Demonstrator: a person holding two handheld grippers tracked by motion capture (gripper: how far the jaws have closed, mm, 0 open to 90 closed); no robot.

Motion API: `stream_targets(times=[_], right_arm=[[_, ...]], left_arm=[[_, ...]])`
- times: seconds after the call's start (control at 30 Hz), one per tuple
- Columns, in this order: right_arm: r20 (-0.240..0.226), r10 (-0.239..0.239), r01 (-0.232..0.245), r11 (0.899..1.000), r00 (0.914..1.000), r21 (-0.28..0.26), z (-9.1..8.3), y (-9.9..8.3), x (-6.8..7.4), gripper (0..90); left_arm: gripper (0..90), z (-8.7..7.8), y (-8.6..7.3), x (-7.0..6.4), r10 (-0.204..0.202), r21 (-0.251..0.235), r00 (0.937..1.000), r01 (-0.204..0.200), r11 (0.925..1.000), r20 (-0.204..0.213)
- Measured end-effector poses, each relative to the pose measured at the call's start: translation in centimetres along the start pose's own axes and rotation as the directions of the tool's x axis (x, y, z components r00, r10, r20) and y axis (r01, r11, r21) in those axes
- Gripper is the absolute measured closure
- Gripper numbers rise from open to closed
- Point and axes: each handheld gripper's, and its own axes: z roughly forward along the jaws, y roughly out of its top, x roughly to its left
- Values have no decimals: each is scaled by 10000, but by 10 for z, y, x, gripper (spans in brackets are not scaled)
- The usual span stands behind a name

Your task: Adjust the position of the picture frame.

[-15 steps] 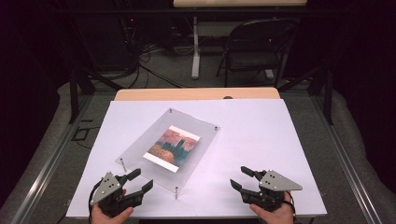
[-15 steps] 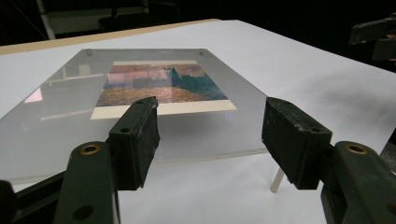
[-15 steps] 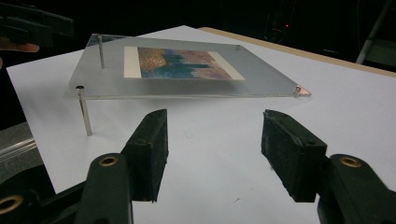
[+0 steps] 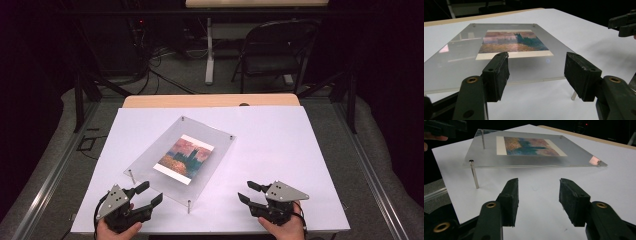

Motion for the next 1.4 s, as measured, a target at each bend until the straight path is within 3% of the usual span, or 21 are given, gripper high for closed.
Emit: stream_targets(times=[0.17,0.43,0.53,0.7,0.93,1.17,1.4], right_arm=[[-400,-324,334,9992,9987,240,17,0,9,549],[-1263,-34,132,9970,9920,768,51,-6,33,615],[-1798,357,-169,9943,9831,1050,65,-10,43,632],[-2494,390,-83,9924,9676,1230,87,-13,59,663],[-2733,748,-279,9848,9590,1715,107,-11,71,707],[-3083,814,-265,9836,9478,1784,117,-8,79,715],[-3171,961,-323,9791,9435,2006,125,-6,81,784]], left_arm=[[362,1,0,2,66,15,10000,-66,10000,-4],[360,1,0,1,84,-30,10000,-84,10000,12],[354,-2,0,0,113,-81,9999,-113,9999,-7],[351,-3,0,1,90,-148,9999,-92,9998,-112],[351,-7,0,0,58,-202,9998,-61,9998,-189],[352,-14,-3,-3,98,-119,9994,-102,9999,-342],[354,-21,-6,-2,-110,-181,9978,98,9998,-647]])
